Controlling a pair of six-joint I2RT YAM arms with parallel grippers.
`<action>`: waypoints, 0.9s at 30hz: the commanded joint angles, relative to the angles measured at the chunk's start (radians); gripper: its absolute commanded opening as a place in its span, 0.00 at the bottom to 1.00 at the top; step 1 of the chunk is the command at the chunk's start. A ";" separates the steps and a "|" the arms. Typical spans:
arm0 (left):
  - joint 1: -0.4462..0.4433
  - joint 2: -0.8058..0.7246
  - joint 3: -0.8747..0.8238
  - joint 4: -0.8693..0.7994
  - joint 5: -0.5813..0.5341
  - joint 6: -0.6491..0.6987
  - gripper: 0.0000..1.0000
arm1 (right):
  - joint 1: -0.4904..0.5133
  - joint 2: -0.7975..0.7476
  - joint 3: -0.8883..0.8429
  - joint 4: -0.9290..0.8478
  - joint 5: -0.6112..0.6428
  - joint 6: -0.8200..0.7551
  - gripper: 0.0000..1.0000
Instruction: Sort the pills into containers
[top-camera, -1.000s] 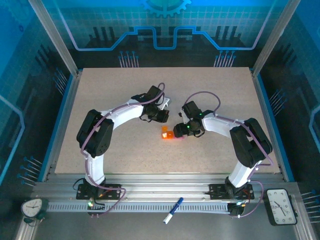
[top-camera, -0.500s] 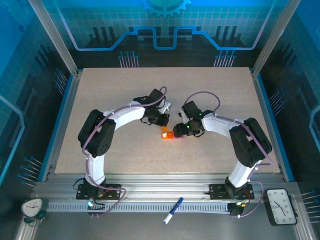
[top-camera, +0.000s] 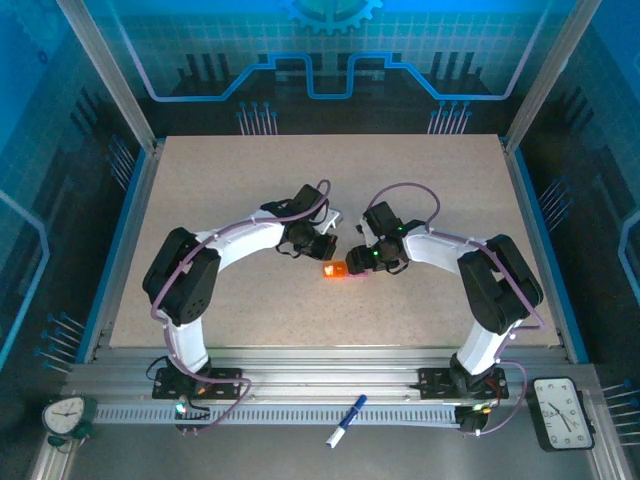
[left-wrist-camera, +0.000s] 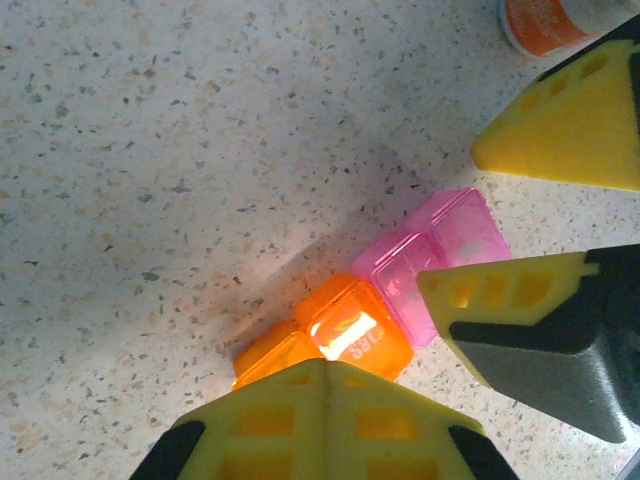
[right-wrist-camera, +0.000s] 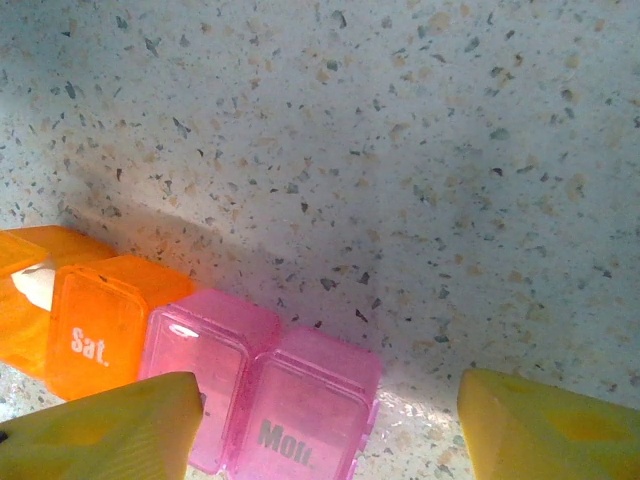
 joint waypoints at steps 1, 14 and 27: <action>-0.015 -0.025 -0.028 0.005 0.031 -0.008 0.00 | 0.003 0.047 -0.003 -0.020 0.034 0.008 0.70; -0.041 -0.033 -0.066 0.004 0.041 -0.010 0.00 | 0.001 0.052 -0.002 -0.023 0.033 0.007 0.69; -0.048 -0.002 -0.100 0.023 0.022 -0.007 0.00 | -0.002 0.057 -0.007 -0.021 0.033 0.005 0.69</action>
